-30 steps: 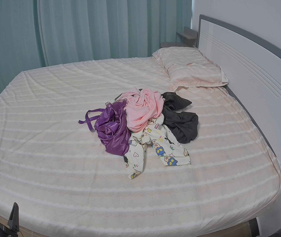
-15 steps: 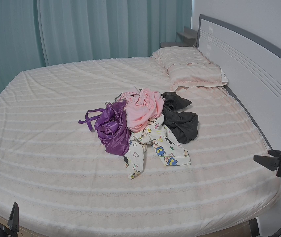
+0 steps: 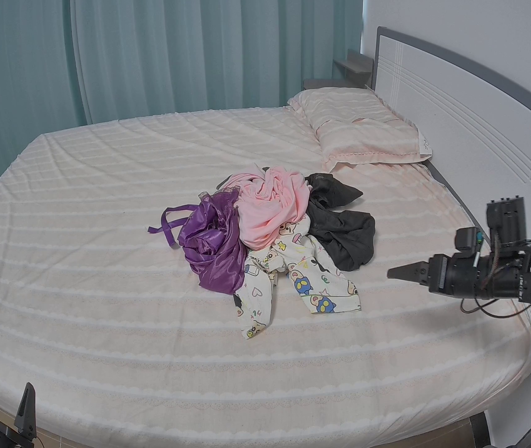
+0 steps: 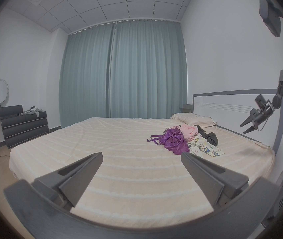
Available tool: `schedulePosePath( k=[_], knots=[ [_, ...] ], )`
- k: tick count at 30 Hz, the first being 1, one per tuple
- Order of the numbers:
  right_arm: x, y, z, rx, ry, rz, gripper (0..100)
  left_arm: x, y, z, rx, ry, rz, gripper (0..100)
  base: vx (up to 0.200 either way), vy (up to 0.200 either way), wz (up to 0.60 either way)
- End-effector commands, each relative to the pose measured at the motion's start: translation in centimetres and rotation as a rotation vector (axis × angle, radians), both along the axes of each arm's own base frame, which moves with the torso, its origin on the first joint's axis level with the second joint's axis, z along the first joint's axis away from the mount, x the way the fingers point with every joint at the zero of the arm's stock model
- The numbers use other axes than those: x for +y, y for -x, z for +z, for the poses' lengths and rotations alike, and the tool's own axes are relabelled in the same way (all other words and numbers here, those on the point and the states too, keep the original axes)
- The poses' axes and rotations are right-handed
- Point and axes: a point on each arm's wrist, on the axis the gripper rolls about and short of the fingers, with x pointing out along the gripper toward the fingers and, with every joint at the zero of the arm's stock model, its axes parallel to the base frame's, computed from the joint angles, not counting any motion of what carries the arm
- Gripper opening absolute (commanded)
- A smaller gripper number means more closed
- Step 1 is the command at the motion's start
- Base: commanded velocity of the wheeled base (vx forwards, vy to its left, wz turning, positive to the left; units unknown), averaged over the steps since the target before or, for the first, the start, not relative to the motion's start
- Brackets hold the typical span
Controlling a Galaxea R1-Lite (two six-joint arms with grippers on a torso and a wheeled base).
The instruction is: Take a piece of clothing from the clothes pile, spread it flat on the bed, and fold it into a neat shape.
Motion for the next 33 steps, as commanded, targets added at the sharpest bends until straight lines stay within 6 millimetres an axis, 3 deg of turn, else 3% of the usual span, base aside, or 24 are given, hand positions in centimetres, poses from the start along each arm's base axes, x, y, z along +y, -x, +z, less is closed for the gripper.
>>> schedulePosePath(
  k=[1,17,28,33],
  knots=[
    [2.8,-4.4,-3.2,0.084,-0.023,0.010,100,0.0,0.0,-0.5,0.001,0.000,0.001,100,0.000,0.000,0.00],
    [6.4,-9.6,-8.7,0.095,0.019,-0.065,100,0.0,0.0,-0.5,0.001,0.000,-0.001,100,0.000,0.000,0.00],
    [8.5,-11.0,-12.5,0.132,0.071,-0.062,100,0.0,0.0,-0.5,0.001,0.000,0.001,100,0.000,0.000,0.00],
    [9.3,-10.9,-12.7,0.130,0.072,-0.043,100,0.0,0.0,-0.5,0.001,0.002,0.001,100,0.000,0.000,0.00]
  ],
)
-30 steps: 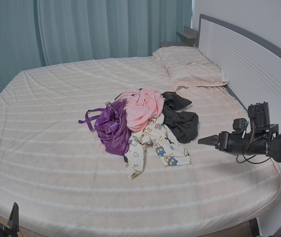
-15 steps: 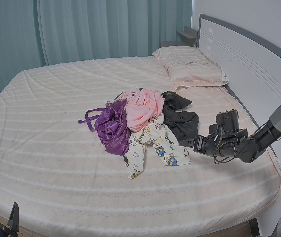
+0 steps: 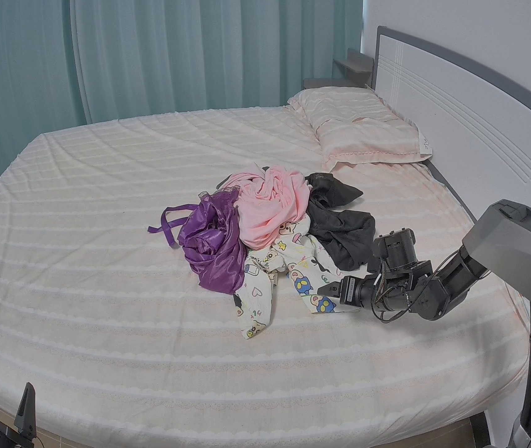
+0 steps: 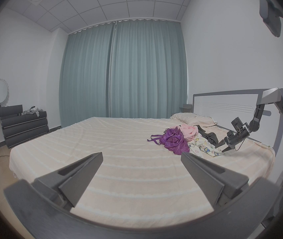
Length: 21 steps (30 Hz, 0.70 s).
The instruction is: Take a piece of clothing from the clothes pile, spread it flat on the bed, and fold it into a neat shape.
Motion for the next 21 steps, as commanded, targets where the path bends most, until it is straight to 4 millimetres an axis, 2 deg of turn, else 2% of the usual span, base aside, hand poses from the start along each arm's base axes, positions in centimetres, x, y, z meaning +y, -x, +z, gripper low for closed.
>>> schedulePosePath(
  k=[1,10,14,16,21],
  knots=[
    [1.0,0.0,-1.0,0.014,0.006,0.023,100,0.0,0.0,-0.5,0.001,0.000,0.000,100,0.000,0.000,0.00],
    [3.1,0.1,-1.3,-0.006,0.023,0.044,100,0.0,0.0,-0.5,0.001,0.000,0.000,100,0.000,0.000,0.00],
    [1.9,-0.3,-0.1,-0.038,0.028,0.005,100,0.0,0.0,-0.5,0.001,0.000,0.000,100,0.000,0.000,0.00],
    [0.3,-0.7,0.9,-0.051,0.032,-0.028,100,0.0,0.0,-0.5,0.001,0.000,-0.001,100,0.000,0.000,0.00],
    [-1.7,-1.4,1.2,-0.068,0.057,-0.056,100,0.0,0.0,-0.5,0.001,0.000,0.000,100,0.000,0.000,0.00]
  ],
)
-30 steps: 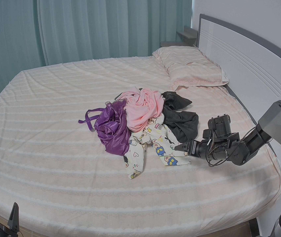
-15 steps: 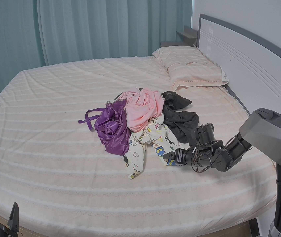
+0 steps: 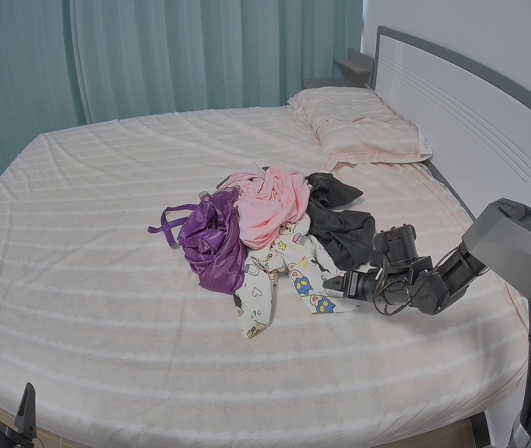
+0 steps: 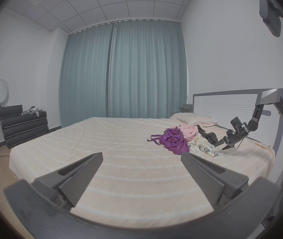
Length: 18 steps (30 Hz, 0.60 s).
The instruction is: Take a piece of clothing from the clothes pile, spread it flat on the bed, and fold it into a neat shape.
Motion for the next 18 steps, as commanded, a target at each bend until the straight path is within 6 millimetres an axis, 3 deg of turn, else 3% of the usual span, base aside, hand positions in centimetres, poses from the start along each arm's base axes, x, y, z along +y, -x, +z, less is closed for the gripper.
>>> schedulePosePath(
  k=[1,8,14,18],
  knots=[
    [-1.7,-0.5,0.9,-0.025,0.004,-0.031,100,0.0,0.0,-0.5,0.001,0.000,0.000,100,0.000,0.000,0.00],
    [-1.3,-0.8,-0.4,-0.003,0.012,-0.023,100,0.0,0.0,-0.5,0.001,0.000,0.000,100,0.000,0.000,0.00],
    [1.1,-0.8,-2.4,0.024,-0.005,0.012,100,0.0,0.0,-0.5,0.001,0.000,0.000,100,0.000,0.000,0.00],
    [2.5,-0.7,-2.1,0.013,-0.015,0.034,100,0.0,0.0,-0.5,0.001,0.000,0.000,100,0.000,0.000,0.00]
  ],
)
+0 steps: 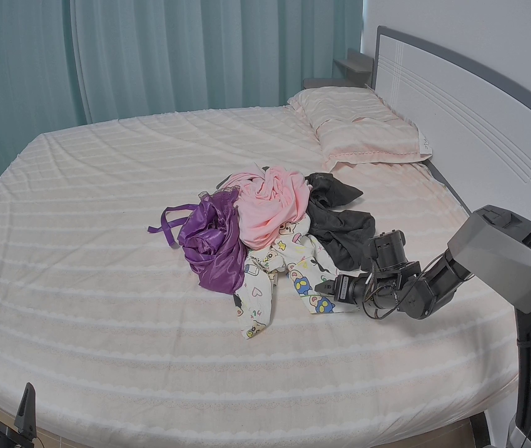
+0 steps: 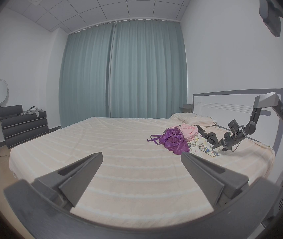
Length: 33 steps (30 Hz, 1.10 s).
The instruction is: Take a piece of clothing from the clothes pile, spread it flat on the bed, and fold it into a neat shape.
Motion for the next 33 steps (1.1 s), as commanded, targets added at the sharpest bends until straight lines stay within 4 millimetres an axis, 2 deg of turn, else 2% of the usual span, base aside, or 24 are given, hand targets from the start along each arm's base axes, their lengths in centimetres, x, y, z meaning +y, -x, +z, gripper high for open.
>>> schedulePosePath(
  k=[1,3,4,6,9,10,16,20,24,25,29,30,33],
  knots=[
    [1.8,0.4,-0.2,-0.004,-0.003,0.039,100,0.0,0.0,-0.5,0.001,0.000,0.001,100,0.000,0.000,0.00],
    [1.9,0.5,-0.1,-0.006,-0.003,0.043,100,0.0,0.0,-0.5,0.001,0.000,0.001,100,0.000,0.000,0.00],
    [2.9,1.0,0.2,-0.016,0.002,0.072,100,0.0,0.0,-0.5,0.001,0.000,0.001,100,0.000,0.000,0.00],
    [3.5,1.3,0.1,-0.015,0.011,0.082,100,0.0,0.0,-0.5,0.001,0.000,0.001,100,0.000,0.000,0.00],
    [3.7,1.5,-0.3,-0.017,0.040,0.092,100,0.0,0.0,-0.5,0.001,0.000,0.001,100,0.000,0.000,0.00],
    [3.7,1.4,-0.3,-0.017,0.044,0.092,0,0.0,0.0,-0.5,0.001,0.000,0.001,100,0.000,0.000,0.00],
    [3.2,1.4,0.1,-0.026,0.038,0.079,0,0.0,0.0,-0.5,0.001,0.000,0.001,100,0.000,0.000,0.00],
    [2.7,1.6,1.3,-0.038,0.023,0.069,0,0.0,0.0,-0.5,0.001,0.000,0.001,100,0.000,0.000,0.00],
    [2.0,2.7,2.6,-0.032,0.003,0.065,0,0.0,0.0,-0.5,0.001,0.000,0.000,100,0.000,0.000,0.00],
    [1.4,3.9,3.8,-0.016,-0.038,0.059,0,0.0,0.0,-0.5,0.001,0.000,0.000,100,0.000,0.000,0.00],
    [0.4,5.9,5.4,-0.003,-0.113,0.078,0,0.0,0.0,-0.5,0.001,0.000,0.000,100,0.000,0.000,0.00],
    [-0.4,7.6,6.1,0.005,-0.153,0.089,0,0.0,0.0,-0.5,0.001,0.000,0.001,100,0.000,0.000,0.00],
    [-2.0,10.3,6.6,0.005,-0.200,0.106,0,0.0,0.0,-0.5,0.001,0.000,0.001,100,0.000,0.000,0.00]
  ],
)
